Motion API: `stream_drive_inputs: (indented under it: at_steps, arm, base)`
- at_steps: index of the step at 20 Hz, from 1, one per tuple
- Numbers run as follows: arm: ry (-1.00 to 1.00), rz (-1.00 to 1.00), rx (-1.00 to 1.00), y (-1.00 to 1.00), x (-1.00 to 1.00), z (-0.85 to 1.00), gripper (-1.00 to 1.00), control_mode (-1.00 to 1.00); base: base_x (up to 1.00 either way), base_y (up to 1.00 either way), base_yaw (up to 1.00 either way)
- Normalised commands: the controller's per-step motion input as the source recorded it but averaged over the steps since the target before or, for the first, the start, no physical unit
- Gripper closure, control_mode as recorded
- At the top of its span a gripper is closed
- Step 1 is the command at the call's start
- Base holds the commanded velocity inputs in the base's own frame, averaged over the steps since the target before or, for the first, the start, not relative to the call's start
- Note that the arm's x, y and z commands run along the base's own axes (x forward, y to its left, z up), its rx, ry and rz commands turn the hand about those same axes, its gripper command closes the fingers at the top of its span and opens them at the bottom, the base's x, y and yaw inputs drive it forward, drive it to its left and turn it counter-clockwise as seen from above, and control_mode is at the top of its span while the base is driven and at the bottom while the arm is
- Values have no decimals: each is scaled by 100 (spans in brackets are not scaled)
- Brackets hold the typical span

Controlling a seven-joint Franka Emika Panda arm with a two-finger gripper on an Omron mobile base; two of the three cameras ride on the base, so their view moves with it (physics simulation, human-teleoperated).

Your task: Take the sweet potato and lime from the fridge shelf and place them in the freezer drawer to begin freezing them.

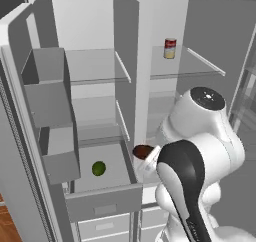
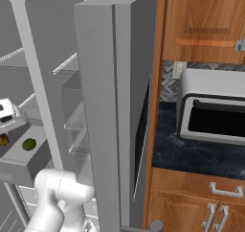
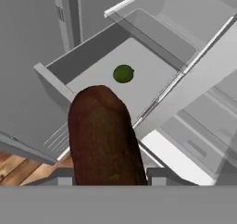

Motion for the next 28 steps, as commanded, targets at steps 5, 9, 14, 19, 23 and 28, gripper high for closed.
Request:
stream_drive_inputs:
  at_steps: [5, 9, 14, 19, 23, 28]
  arm:
    - [9, 0, -3, 29, 32, -22, 100, -100]
    - [13, 0, -1, 13, 53, -64, 100, -100]
    - [15, 0, -1, 38, 57, -61, 100, -100]
    - [8, 0, -6, 65, 39, -31, 100, -100]
    - [10, 0, -9, 43, 39, -56, 100, -100]
    - [2, 0, -6, 54, 51, -50, 100, -100]
  base:
    - [0, 0, 0]
    - [0, 0, 0]
    - [0, 0, 0]
    - [0, 0, 0]
    - [0, 0, 0]
    - [0, 0, 0]
